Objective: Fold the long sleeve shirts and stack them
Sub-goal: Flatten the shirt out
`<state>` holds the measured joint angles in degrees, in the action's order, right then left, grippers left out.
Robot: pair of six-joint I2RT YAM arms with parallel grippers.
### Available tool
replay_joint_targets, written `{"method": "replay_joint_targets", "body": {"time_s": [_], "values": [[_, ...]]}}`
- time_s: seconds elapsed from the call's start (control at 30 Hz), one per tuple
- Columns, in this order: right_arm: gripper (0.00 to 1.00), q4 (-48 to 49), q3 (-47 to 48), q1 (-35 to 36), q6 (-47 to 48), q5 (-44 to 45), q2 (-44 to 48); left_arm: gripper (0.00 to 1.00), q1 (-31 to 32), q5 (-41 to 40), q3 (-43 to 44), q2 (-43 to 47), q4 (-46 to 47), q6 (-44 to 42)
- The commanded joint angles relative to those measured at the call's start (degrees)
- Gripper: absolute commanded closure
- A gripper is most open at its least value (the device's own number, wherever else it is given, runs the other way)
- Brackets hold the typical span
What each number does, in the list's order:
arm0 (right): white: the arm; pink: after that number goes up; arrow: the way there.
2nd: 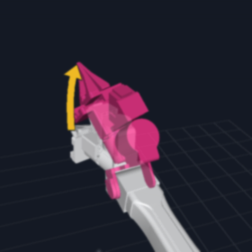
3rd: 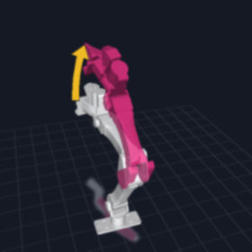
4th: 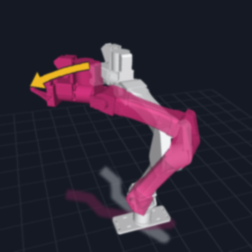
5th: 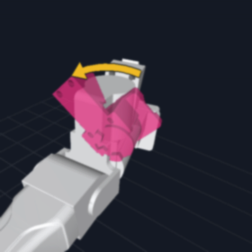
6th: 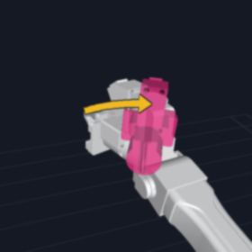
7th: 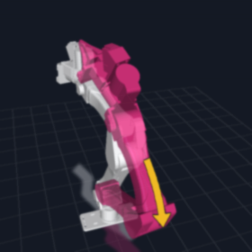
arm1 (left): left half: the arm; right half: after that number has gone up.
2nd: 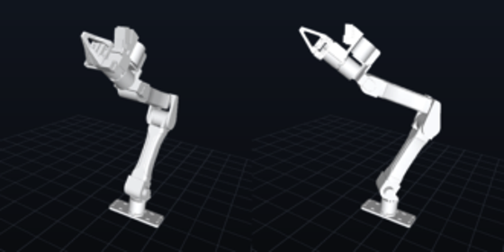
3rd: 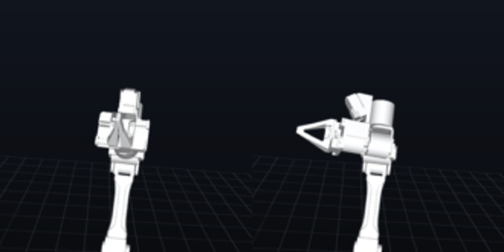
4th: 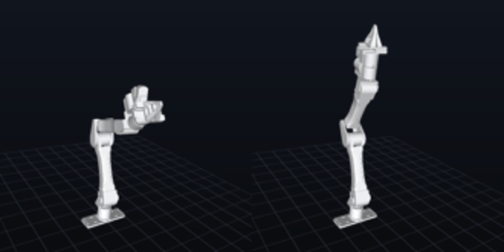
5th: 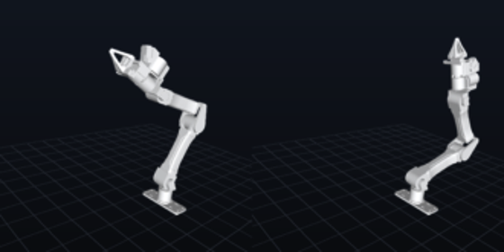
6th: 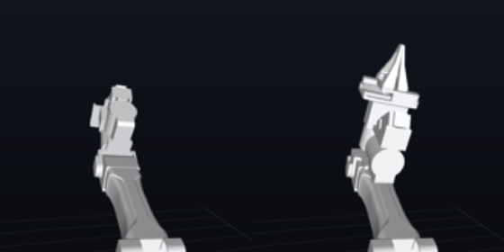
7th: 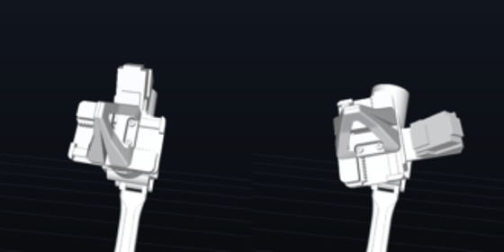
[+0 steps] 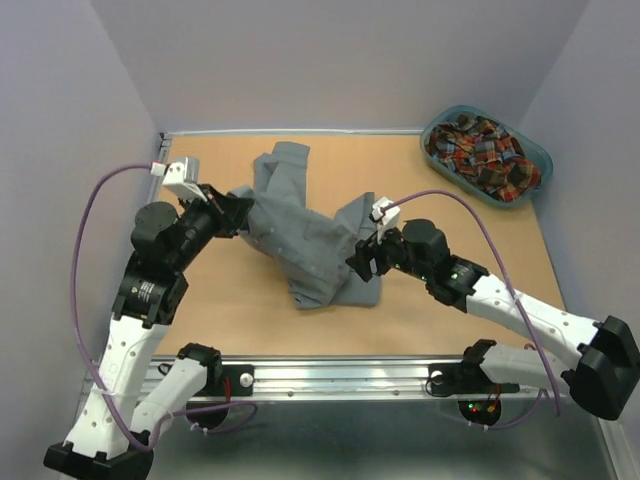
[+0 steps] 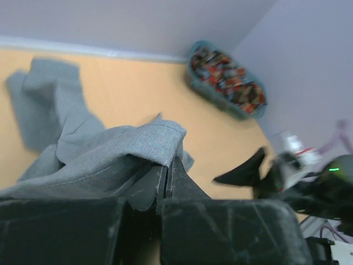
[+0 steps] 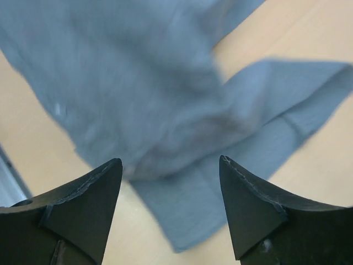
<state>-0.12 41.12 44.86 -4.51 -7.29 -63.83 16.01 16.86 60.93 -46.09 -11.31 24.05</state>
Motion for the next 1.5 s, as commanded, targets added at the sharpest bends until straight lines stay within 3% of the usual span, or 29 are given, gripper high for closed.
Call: {"method": "replay_joint_targets", "body": {"time_s": [0.0, 0.13, 0.3, 0.37, 0.47, 0.6, 0.83, 0.93, 1.2, 1.3, 1.4, 1.47], "values": [[0.24, -1.27, 4.39, -0.21, 3.10, 12.55, 0.65, 1.00, -0.28, -10.97, -11.76, 3.45, -8.11, 5.56], [0.24, -1.81, 8.87, -1.96, 8.98, 13.54, -6.03, 1.00, -0.28, -14.04, -18.63, 7.49, -9.17, 8.20], [0.24, -1.90, 14.94, -9.86, 9.18, 3.02, -17.78, 1.00, -0.36, -19.57, -20.58, 10.84, -11.01, 10.66], [0.24, -1.90, 18.63, -12.42, 7.77, 2.80, -20.97, 1.00, -0.37, -20.20, -21.20, 12.42, -10.93, 11.36], [0.24, -1.81, 23.45, -13.65, 6.80, 5.88, -27.20, 1.00, -0.37, -21.26, -21.55, 13.47, -11.45, 11.54], [0.25, -2.08, 29.88, -14.54, -1.18, 14.11, -34.50, 1.00, -0.37, -21.69, -22.16, 14.36, -11.72, 11.63], [0.24, -2.34, 35.51, -14.45, -16.03, 20.72, -43.12, 1.00, -0.37, -23.01, -21.90, 15.41, -12.07, 11.19], [0.24, -3.39, 37.18, -14.45, -19.03, 24.60, -46.64, 1.00, -0.37, -23.54, -21.73, 15.24, -12.15, 10.67], [0.27, -3.84, 40.79, -14.45, -21.15, 25.04, -53.32, 1.00, -0.37, -24.24, -22.52, 14.62, -11.02, 10.22], [0.31, -3.92, 41.75, -14.45, -21.33, 26.36, -54.73, 1.00, -0.37, -24.33, -22.78, 14.36, -10.57, 10.22], [0.44, -3.92, 42.72, -14.45, -20.89, 26.71, -55.78, 1.00, -0.37, -24.77, -22.69, 14.09, -10.49, 9.96], [0.62, -3.84, 43.16, -14.54, -20.63, 27.06, -56.05, 1.00, -0.37, -25.56, -22.96, 14.27, -10.66, 9.87]]}}
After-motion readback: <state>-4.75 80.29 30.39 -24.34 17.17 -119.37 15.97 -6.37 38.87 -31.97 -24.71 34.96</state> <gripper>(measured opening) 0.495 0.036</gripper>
